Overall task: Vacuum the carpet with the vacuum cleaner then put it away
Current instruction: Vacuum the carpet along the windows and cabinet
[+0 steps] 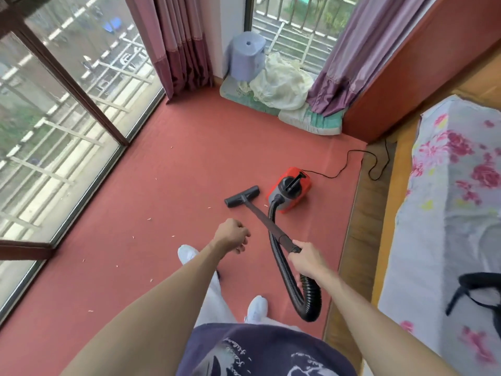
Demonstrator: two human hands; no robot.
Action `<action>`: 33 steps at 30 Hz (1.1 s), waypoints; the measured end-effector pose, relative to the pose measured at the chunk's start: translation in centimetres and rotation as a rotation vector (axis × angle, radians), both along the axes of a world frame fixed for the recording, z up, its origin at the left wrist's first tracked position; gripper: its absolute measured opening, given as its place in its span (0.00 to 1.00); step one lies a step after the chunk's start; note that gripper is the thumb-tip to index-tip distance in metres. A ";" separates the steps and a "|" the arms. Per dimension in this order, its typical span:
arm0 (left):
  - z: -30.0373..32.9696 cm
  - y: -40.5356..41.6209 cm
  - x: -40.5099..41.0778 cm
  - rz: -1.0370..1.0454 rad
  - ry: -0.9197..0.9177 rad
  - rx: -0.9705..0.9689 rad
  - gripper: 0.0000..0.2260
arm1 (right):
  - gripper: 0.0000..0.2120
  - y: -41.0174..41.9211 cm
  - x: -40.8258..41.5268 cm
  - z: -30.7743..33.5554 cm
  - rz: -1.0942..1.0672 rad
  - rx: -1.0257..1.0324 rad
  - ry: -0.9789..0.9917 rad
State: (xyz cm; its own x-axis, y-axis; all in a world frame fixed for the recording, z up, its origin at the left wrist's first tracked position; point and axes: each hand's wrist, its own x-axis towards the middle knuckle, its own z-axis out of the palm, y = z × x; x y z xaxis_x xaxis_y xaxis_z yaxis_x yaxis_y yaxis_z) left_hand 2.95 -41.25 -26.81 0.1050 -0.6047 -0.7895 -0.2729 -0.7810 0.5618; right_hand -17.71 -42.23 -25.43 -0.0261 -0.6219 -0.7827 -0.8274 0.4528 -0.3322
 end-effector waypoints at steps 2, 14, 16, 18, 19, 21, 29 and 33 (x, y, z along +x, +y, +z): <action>0.3 0.9 -3.5 -0.080 0.006 -0.005 0.09 | 0.23 0.7 -2.6 0.6 0.040 -0.010 0.031; 0.7 -0.2 -6.6 -0.222 -0.077 0.001 0.08 | 0.27 0.6 -14.1 3.8 0.457 -0.162 0.441; 0.4 -0.8 -6.1 -0.198 -0.079 0.011 0.08 | 0.26 0.8 -14.5 3.8 0.465 -0.145 0.447; 0.0 -1.5 -6.0 -0.182 -0.074 0.021 0.08 | 0.24 0.6 -14.2 3.7 0.427 -0.130 0.427; -0.2 -1.7 -6.1 -0.176 -0.068 0.026 0.08 | 0.22 0.4 -13.9 3.5 0.395 -0.125 0.404; -0.5 -1.9 -6.6 -0.183 -0.059 0.030 0.08 | 0.18 -0.2 -13.2 3.0 0.307 -0.123 0.348; 0.7 -2.5 -9.5 -0.109 -0.062 0.035 0.09 | 0.19 -3.9 -8.2 -0.5 0.295 -0.124 0.200; 1.2 -1.9 -10.4 0.066 -0.166 0.058 0.09 | 0.18 -7.9 -9.0 0.0 0.384 -0.113 0.213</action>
